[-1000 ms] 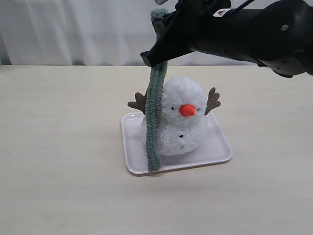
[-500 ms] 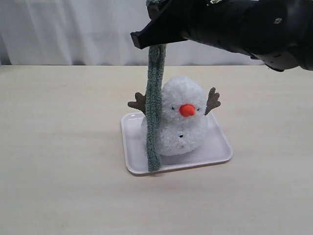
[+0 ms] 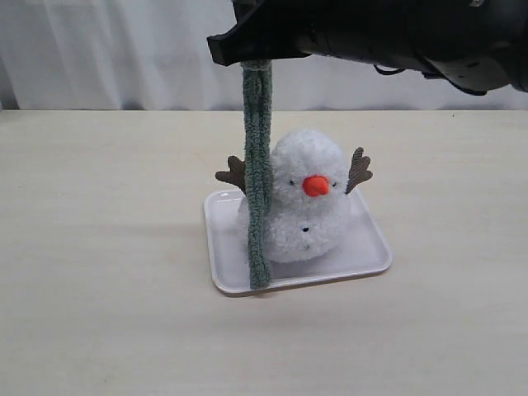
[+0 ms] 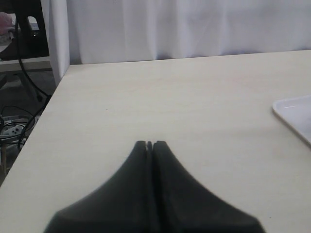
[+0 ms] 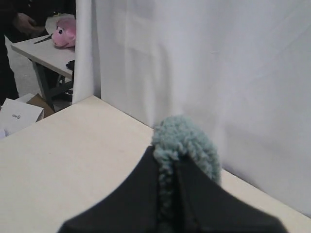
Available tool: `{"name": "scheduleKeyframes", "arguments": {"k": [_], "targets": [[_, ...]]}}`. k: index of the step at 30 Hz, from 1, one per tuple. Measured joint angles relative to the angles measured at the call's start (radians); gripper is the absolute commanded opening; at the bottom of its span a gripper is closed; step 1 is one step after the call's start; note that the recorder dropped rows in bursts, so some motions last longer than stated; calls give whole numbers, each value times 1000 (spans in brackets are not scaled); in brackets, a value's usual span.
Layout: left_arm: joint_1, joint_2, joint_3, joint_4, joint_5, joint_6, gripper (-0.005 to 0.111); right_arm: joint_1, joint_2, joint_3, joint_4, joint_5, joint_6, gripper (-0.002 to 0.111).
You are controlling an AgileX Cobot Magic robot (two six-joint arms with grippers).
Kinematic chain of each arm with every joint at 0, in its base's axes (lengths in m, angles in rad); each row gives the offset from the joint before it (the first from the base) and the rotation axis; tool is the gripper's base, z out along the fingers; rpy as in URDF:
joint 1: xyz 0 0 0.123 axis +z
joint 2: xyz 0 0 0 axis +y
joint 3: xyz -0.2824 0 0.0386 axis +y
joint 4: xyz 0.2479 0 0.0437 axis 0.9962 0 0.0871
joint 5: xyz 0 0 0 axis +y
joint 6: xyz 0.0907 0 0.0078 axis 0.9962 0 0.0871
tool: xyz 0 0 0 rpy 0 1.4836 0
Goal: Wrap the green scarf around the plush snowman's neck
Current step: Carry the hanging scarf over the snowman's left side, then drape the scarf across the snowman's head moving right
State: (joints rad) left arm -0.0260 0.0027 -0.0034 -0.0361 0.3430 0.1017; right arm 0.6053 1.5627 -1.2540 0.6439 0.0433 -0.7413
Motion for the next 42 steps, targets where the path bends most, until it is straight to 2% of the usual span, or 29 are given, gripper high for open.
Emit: {"name": "scheduleKeyframes", "arguments": {"k": [9,12,20,26,33,42], "targets": [[0,0,0,0,0,0,0,26,0,-23,34,38,-23,4],[0,0,0,0,0,0,0,56,0,-29,39,40,-101,4],[0,0,0,0,0,0,0,56,23,-34,42,38,-288,4],[0,0,0,0,0,0,0,52,106,-34,42,-31,-372,4],[0,0,0,0,0,0,0,-47,111,-34,81,-18,-379,4],[0,0,0,0,0,0,0,-208,111,2,105,168,-379,4]]}}
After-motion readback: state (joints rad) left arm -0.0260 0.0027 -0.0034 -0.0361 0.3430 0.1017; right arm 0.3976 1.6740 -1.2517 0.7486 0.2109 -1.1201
